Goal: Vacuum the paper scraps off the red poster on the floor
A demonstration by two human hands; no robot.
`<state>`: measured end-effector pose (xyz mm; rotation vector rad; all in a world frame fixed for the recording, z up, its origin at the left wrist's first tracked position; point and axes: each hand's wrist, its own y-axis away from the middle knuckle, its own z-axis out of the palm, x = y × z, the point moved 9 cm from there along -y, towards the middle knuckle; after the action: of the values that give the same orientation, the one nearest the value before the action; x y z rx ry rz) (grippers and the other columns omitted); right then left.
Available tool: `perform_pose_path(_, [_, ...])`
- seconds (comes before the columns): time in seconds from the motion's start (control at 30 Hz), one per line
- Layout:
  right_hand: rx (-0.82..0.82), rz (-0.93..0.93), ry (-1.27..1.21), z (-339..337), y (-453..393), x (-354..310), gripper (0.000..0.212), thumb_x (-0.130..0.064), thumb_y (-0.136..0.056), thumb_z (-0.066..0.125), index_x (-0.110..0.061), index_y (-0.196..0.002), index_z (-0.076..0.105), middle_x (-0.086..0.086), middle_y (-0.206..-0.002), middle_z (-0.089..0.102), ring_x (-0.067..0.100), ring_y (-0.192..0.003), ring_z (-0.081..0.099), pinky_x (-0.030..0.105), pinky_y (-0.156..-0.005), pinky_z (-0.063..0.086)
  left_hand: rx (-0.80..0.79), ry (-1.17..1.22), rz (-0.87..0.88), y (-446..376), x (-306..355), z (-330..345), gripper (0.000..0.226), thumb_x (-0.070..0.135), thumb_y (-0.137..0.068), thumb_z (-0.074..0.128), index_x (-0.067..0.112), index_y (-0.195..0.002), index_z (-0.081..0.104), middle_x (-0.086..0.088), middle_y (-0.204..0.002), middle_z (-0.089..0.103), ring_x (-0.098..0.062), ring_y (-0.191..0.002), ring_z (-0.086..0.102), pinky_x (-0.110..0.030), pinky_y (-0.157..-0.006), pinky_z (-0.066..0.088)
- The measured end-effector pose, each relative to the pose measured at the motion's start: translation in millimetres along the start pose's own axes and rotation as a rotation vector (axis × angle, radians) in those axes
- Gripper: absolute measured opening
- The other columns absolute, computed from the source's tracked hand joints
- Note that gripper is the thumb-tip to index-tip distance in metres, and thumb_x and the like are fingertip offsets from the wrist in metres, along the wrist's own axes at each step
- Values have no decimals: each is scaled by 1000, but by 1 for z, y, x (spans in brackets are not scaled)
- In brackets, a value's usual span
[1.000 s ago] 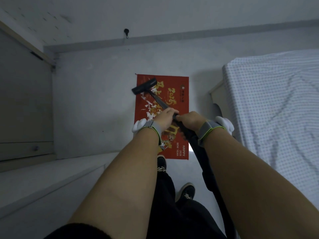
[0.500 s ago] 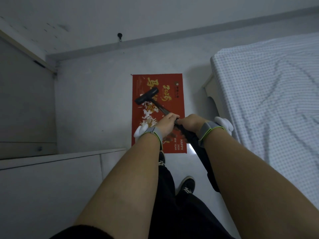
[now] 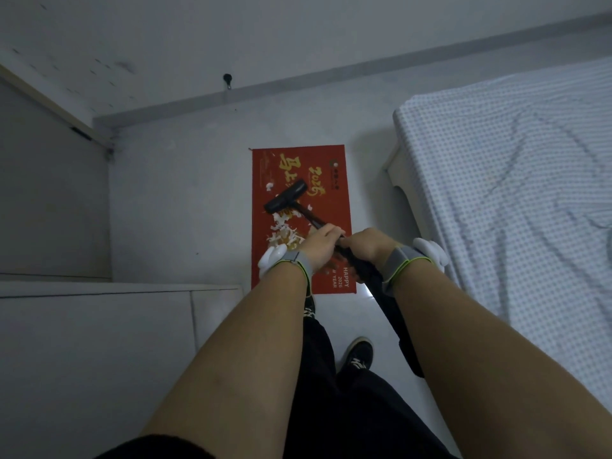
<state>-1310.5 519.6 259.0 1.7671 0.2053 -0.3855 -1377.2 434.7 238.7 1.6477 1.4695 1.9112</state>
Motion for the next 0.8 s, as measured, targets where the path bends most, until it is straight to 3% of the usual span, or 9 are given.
perform_pose_path(0.1, [-1,-7,-93,0,3,-5,39,-30,-105,50,4,-88,56,17,-62,56,25,-45,52,30,-44,48,119,-65,107,1,8,-13,36,37,-105,29,24,-116,62,1,-103,63,-21,-88,62,-30,-74,50])
perform_pose_path(0.2, [0,-38,-127,2,4,-18,40,-32,-105,50,4,-89,58,17,-62,57,25,-42,52,28,-41,48,159,19,143,-2,9,-22,33,39,-105,34,25,-114,62,-3,-110,66,-28,-95,65,-42,-88,54])
perform_pose_path(0.27, [11,-58,-114,1,4,-27,40,-33,-105,50,4,-91,59,17,-61,58,25,-42,52,28,-40,49,159,45,156,-6,12,-27,32,41,-104,34,28,-114,61,-2,-109,66,-29,-94,67,-47,-89,55])
perform_pose_path(0.43, [57,-58,-92,-5,-4,-46,36,-32,-105,51,3,-99,58,16,-61,59,23,-40,56,25,-39,48,131,-23,191,-15,25,-40,38,42,-106,28,32,-126,59,12,-107,59,-4,-83,58,-28,-77,49])
perform_pose_path(0.57, [64,-9,-87,-11,-12,-40,35,-29,-105,49,4,-97,58,18,-68,61,25,-46,57,30,-47,51,64,-72,116,-17,31,-33,42,44,-105,25,32,-129,58,17,-82,56,-9,-70,61,-28,-69,51])
perform_pose_path(0.7, [63,25,-109,-14,-14,-23,36,-28,-103,52,5,-94,59,24,-81,65,29,-53,58,42,-64,55,5,-112,47,-16,27,-17,46,50,-104,24,33,-129,59,2,-88,70,-30,-85,72,-34,-75,56])
perform_pose_path(0.8, [72,42,-111,-16,-9,-8,38,-30,-104,51,6,-91,60,22,-74,62,30,-53,57,39,-59,54,-23,-82,1,-16,20,-6,47,53,-102,25,36,-126,61,-5,-90,73,-30,-83,72,-45,-87,58])
